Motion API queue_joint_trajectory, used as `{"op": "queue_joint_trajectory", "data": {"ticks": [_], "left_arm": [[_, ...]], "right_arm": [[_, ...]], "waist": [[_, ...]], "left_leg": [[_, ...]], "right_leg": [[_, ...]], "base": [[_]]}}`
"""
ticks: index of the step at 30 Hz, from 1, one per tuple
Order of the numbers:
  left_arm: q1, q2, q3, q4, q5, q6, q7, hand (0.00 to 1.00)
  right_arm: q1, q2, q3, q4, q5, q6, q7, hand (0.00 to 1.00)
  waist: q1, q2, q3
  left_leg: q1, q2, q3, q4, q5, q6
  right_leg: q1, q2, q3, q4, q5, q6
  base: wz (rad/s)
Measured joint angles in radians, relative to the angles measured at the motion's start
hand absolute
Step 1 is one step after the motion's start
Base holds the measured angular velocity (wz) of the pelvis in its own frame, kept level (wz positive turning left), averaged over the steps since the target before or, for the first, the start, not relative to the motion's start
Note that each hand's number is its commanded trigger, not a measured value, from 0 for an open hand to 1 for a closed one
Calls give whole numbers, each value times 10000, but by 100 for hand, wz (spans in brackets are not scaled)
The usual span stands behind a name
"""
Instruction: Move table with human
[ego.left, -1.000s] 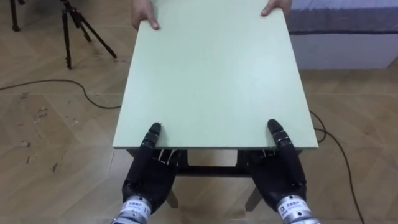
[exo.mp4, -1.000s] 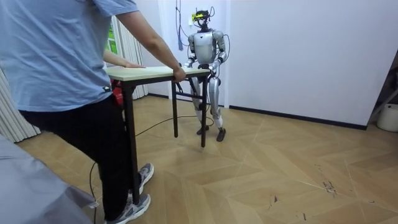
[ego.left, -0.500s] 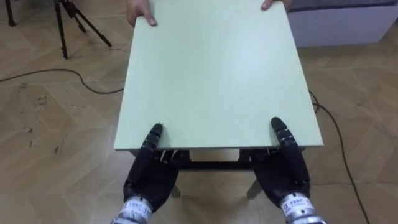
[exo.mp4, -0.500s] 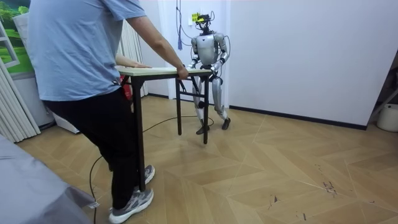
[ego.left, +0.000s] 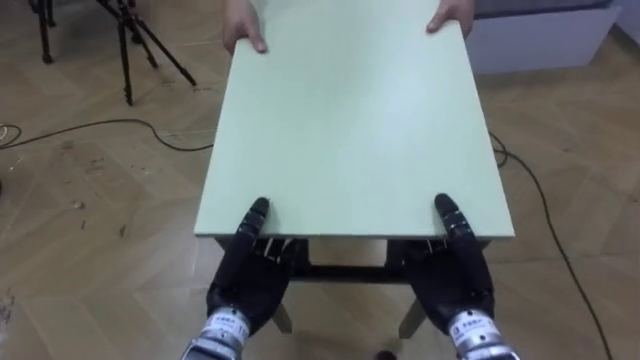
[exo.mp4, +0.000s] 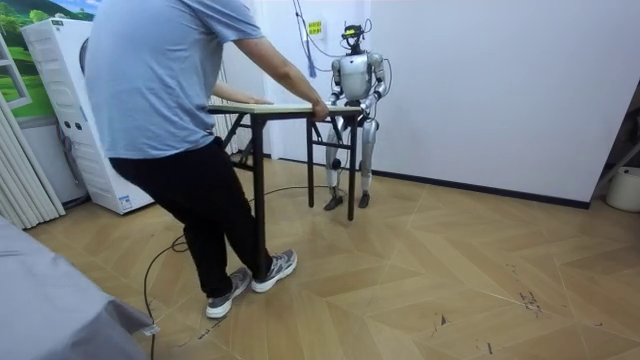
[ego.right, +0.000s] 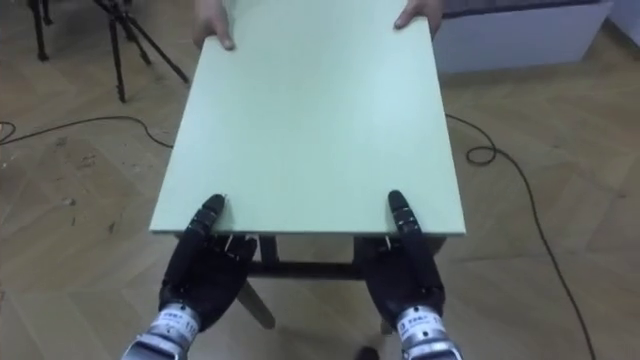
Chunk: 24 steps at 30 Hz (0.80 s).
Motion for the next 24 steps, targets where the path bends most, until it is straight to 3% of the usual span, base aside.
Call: {"op": "queue_joint_trajectory", "data": {"ticks": [3,5,7,8,9,10,11,12,13,14,15,16,17,19,21,22,23,24], "left_arm": [[204,23,84,-50,6,0,-116,100],[278,61,104,-49,-16,-9,-159,100],[293,37,94,-56,81,66,-149,100],[334,-1,84,-146,220,108,-154,100],[486,33,167,-391,292,99,-239,100],[540,63,208,-412,295,64,-337,100],[689,119,191,-433,288,65,-391,100],[744,95,140,-433,317,66,-425,100],[747,67,78,-462,317,56,-433,100],[735,267,27,-710,326,27,-435,100],[630,514,81,-833,402,54,-432,100],[581,460,128,-806,515,90,-423,100],[522,378,195,-801,529,108,-400,100],[385,335,249,-885,512,138,-398,100],[61,220,430,-885,565,56,-387,100],[-34,218,477,-882,558,26,-374,100],[-155,231,540,-871,545,-96,-367,100],[-201,202,575,-712,569,-188,-369,100]], "right_arm": [[2,-64,318,0,26,-170,39,100],[24,-33,492,0,34,-281,38,100],[219,-21,424,-83,36,-361,38,100],[446,-26,407,-257,63,-485,110,100],[492,-19,565,-414,52,-553,173,100],[473,-26,687,-414,43,-583,200,100],[556,-109,800,-416,121,-588,210,100],[592,-210,780,-417,138,-577,233,100],[593,-234,713,-434,156,-557,246,100],[525,-99,663,-430,156,-590,279,100],[542,89,683,-437,297,-628,279,100],[514,39,685,-436,356,-607,279,100],[373,-86,687,-450,397,-549,257,100],[55,-195,651,-455,402,-515,226,100],[-522,-213,634,-385,394,-358,102,100],[-670,-214,621,-378,394,-305,52,100],[-970,-197,638,-278,394,-206,8,100],[-1157,-153,627,15,396,-84,21,100]], "waist": [[108,-52,8],[-14,-116,16],[-269,-312,-39],[-231,-550,-117],[-177,-738,-2],[-72,-794,170],[277,-473,245],[309,-301,125],[290,-72,-37],[266,-167,-87],[265,-806,-50],[347,-908,10],[535,-1004,14],[793,-903,77],[988,-867,102],[974,-862,105],[987,-859,107],[995,-726,104]], "left_leg": [[-183,20,205,-145,266,-66],[-199,47,393,-146,302,-116],[-196,71,689,-200,312,-101],[-130,64,1118,-300,393,-226],[-218,88,1204,109,431,-368],[-392,231,1005,540,387,-363],[-951,427,458,1161,300,-371],[-1391,-6,120,721,598,-192],[-1635,-170,71,270,1244,13],[-1796,-128,981,-377,1536,749],[-1808,-482,1344,-551,1677,848],[-1862,-517,1553,-510,1687,869],[-2041,-452,1741,-370,1699,889],[-2515,-204,1972,-145,1761,878],[-3284,138,2173,139,2084,837],[-3481,221,2177,175,2211,819],[-3800,425,2177,151,2514,760],[-3847,661,2052,-105,2941,674]], "right_leg": [[454,-352,351,1591,-679,126],[452,-297,536,1874,-690,145],[460,-625,748,3037,-769,195],[776,-1037,807,3831,-496,195],[1074,-1274,895,3714,-424,324],[1072,-1090,735,3654,-412,310],[1137,-403,796,3450,-61,216],[1071,29,1064,2881,11,309],[1093,263,1096,2533,-80,674],[1230,188,899,2547,-628,955],[1612,-430,842,2835,-1320,1001],[1897,-592,868,2672,-1574,975],[2473,-700,919,2030,-1836,908],[3314,-624,871,547,-1999,777],[4002,-405,713,-1791,-3020,722],[4035,-318,676,-2181,-3209,700],[3905,-122,606,-2608,-3440,626],[3596,223,567,-2596,-3348,438]], "base": [[-7],[30],[74],[36],[-4],[-50],[-44],[-24],[0],[19],[13],[-6],[-38],[-47],[-32],[-9],[-7],[-8]]}}
